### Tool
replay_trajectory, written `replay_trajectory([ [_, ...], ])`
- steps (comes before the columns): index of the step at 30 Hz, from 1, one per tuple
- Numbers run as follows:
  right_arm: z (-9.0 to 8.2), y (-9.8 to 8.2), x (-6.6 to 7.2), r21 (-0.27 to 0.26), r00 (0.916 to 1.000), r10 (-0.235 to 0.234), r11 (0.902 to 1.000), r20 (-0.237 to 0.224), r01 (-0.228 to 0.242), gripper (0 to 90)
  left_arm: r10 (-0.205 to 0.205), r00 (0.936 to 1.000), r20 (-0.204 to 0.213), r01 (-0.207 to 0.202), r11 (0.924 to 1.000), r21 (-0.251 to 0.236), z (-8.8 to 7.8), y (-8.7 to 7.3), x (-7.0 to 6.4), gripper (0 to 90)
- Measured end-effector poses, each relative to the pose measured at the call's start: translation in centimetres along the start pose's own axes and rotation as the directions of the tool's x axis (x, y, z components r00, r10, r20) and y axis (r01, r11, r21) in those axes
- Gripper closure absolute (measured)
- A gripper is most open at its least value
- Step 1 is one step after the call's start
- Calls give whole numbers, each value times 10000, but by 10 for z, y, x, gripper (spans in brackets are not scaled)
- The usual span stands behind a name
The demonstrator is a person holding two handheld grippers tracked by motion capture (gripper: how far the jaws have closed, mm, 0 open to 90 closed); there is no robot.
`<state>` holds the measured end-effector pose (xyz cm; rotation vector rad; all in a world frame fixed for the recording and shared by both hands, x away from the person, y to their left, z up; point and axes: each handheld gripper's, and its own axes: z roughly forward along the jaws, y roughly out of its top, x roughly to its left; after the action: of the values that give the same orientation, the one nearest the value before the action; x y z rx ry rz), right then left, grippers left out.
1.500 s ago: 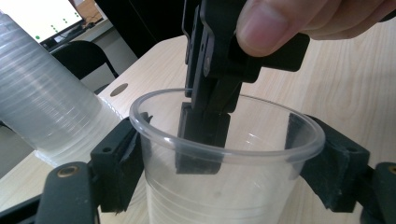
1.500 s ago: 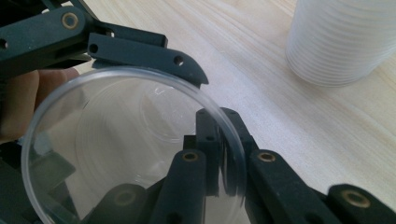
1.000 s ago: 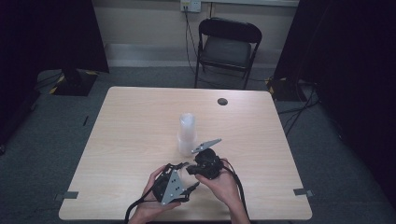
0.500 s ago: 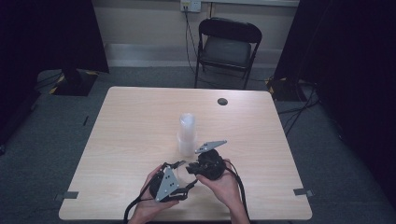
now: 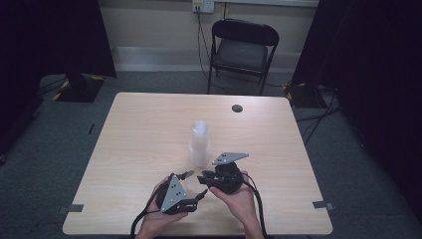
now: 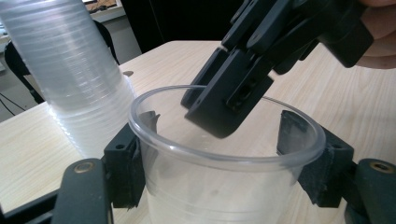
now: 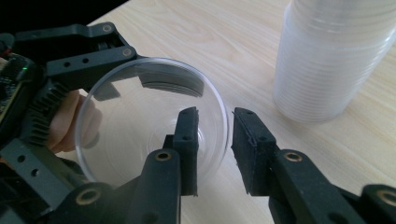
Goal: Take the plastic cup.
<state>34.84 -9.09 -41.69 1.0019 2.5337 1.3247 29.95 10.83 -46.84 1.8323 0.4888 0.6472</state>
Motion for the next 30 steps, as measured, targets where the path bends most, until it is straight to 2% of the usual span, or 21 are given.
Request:
replay_trajectory([
  [2,-2,-1,0,-279,10000,-32,9996,-17,32,708,-96,10000,5,96,10000,-15,0,0,1,295],
  [4,-3,-1,0,-320,10000,-14,9995,-31,13,707,-128,9999,-31,128,9999,30,-1,0,2,296],
  [5,-5,-2,0,-507,10000,-32,9987,-71,29,700,-365,9993,-35,365,9993,-44,-1,0,3,296],
  [7,-7,-2,0,-728,10000,-64,9973,-74,59,695,-591,9983,1,591,9982,-55,-1,0,4,297],
  [10,-8,-3,0,-874,9999,-35,9962,-105,26,691,-642,9979,7,642,9979,3,-1,-1,5,297],
  [11,-10,-4,0,-1088,9999,5,9941,-105,-17,683,-756,9971,-27,756,9971,54,-1,-1,7,297],
  [17,-15,-6,-1,-1565,10000,38,9877,-82,-51,670,-1090,9940,-75,1091,9940,88,-3,-3,13,297],
  [27,-19,-10,-2,-1920,9999,165,9813,48,-153,650,-1579,9873,-147,1580,9874,6,-6,-5,22,298],
  [30,-19,-11,-2,-1968,9998,204,9803,80,-184,648,-1787,9837,-210,1787,9839,-28,-8,-6,26,298],
])
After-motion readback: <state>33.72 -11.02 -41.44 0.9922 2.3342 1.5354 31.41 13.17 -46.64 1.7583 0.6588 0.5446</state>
